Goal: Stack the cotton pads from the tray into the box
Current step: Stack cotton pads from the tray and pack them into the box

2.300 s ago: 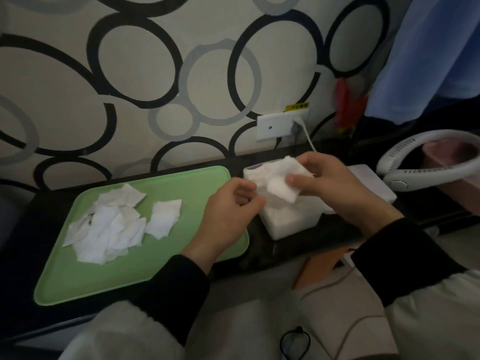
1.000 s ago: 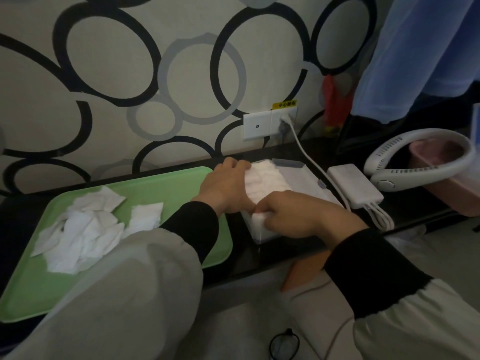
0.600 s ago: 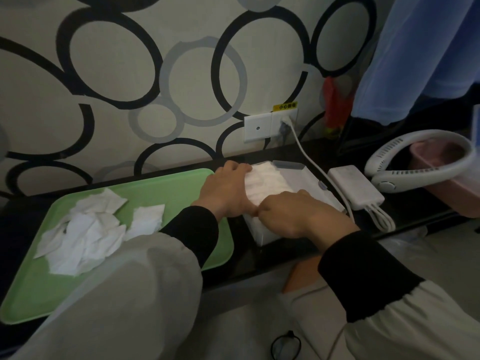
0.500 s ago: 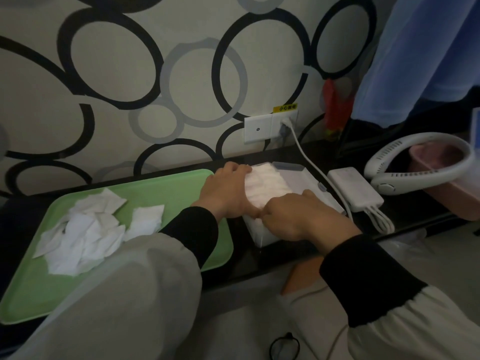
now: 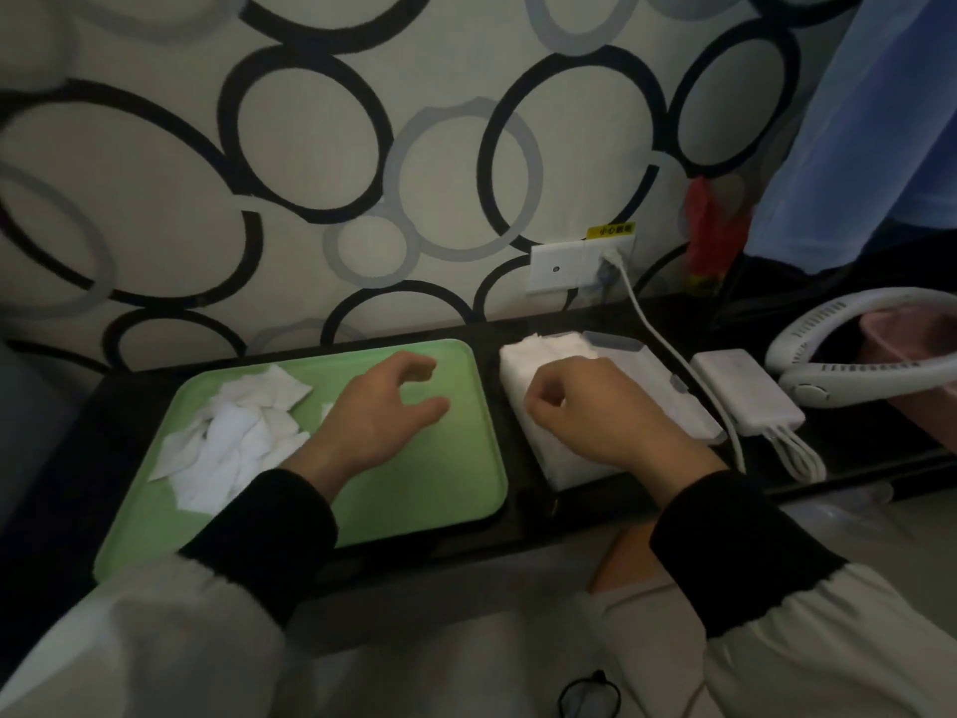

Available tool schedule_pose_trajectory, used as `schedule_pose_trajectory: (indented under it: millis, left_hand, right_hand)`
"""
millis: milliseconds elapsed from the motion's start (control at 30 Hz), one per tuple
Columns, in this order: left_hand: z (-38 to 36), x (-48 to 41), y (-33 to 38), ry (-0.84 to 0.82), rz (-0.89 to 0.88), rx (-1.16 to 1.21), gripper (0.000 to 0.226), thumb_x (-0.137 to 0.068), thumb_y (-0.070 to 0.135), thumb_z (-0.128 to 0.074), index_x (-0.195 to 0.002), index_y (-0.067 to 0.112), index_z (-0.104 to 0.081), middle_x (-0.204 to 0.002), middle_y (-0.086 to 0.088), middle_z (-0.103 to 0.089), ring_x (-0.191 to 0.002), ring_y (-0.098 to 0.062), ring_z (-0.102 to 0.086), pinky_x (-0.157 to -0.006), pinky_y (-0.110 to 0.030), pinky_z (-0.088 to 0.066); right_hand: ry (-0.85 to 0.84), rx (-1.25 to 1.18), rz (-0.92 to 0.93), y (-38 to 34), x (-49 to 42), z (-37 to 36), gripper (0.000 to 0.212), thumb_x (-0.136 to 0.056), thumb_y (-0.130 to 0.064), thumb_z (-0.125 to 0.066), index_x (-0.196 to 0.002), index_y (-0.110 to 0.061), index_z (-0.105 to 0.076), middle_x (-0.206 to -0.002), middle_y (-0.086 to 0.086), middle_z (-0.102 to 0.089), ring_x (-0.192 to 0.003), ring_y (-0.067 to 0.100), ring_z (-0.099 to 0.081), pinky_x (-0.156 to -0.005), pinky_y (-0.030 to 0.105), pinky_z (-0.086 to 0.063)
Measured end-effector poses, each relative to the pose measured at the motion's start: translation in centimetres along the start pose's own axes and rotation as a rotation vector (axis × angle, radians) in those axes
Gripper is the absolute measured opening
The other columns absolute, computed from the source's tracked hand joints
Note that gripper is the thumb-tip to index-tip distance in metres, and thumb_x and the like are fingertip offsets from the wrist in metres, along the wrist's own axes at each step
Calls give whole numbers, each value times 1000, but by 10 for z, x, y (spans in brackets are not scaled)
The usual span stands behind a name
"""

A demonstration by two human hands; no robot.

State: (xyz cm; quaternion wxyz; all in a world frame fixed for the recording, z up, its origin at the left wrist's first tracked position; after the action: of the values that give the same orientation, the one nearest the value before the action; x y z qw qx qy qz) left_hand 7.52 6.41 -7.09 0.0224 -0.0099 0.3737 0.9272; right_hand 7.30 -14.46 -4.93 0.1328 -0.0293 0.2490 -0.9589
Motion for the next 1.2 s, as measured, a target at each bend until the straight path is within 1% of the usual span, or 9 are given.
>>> schedule_pose_trajectory:
  millis: [133,267,400,600,733,833,1000,1100,1200]
  left_hand:
    - [38,30,-50,124,164,76,20,-87,20,-74,-106,21,-68,-104,5,-70,-101,-15,-66,-90,-27,-48]
    - [65,51,-90,204,252,43,16,-88,7,-67,-96,21,-68,-91,6,-67,-92,-18,-66,-81,-25,-45]
    - [75,62,-112,208,289,-51,24,-84,1,-66,-99,20,-69,-96,4,-64,-92,-17,-61,-84,-23,-42]
    - [74,61,-119,146,252,-108,25,-87,7,-66,-109,18,-70,-103,6,-60,-96,-12,-54,-88,-23,-42]
    - [74,54,-118,134,217,-71,22,-87,8,-66,-105,21,-70,-102,5,-64,-97,-13,-59,-90,-26,-46]
    - [76,50,-118,130,200,-41,20,-87,11,-66,-104,22,-69,-106,4,-64,-100,-15,-60,-91,-29,-48]
    - [85,48,-125,155,207,-16,21,-89,18,-65,-106,29,-65,-116,5,-57,-99,-19,-59,-93,-35,-50]
    - [86,46,-126,159,197,10,22,-88,18,-65,-103,32,-62,-117,5,-58,-94,-18,-58,-91,-35,-50]
    - [84,44,-125,160,189,53,24,-86,17,-69,-105,31,-61,-115,6,-62,-89,-14,-57,-87,-31,-50]
  right_hand:
    - [-92,-62,143,-55,3,-35,14,-91,-26,-60,-88,-21,-73,-88,-5,-72,-86,15,-66,-78,30,-53]
    - [-207,-93,209,-101,-1,-76,17,-92,-29,-59,-91,-20,-74,-90,-6,-72,-86,14,-65,-81,31,-53]
    - [-240,-100,204,-118,-13,-106,19,-93,-24,-57,-92,-16,-74,-95,-2,-73,-90,18,-65,-83,33,-52]
    - [-161,-75,85,-115,-50,-135,33,-91,-15,-54,-121,-21,-64,-121,6,-59,-109,25,-59,-97,38,-48]
    - [-93,-69,4,-111,-75,-142,42,-95,-22,-52,-137,-21,-53,-138,9,-49,-120,31,-51,-106,45,-41]
    - [-137,13,21,-117,-85,-150,50,-97,-29,-52,-146,-26,-42,-148,6,-44,-131,34,-40,-109,48,-37]
    - [-193,16,17,-124,-98,-158,59,-84,-22,-66,-140,-25,-48,-136,7,-54,-123,32,-48,-103,46,-43]
    - [-187,-35,-1,-124,-100,-156,38,-80,-17,-69,-117,-19,-62,-114,6,-65,-103,27,-60,-89,41,-52]
    - [-200,-162,-19,-122,-98,-150,18,-81,-16,-70,-98,-15,-65,-93,3,-66,-86,23,-63,-77,39,-54]
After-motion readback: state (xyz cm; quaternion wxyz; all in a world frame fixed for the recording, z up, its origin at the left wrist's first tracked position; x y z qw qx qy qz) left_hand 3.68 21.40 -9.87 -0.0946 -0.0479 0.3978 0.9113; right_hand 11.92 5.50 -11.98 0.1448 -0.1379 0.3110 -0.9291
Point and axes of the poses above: each hand's wrist, its own x-axis away from the middle knuckle, its own z-axis out of the back of the hand, y = z × x, the point moved 9 cm from there along -x, towards the middle knuckle
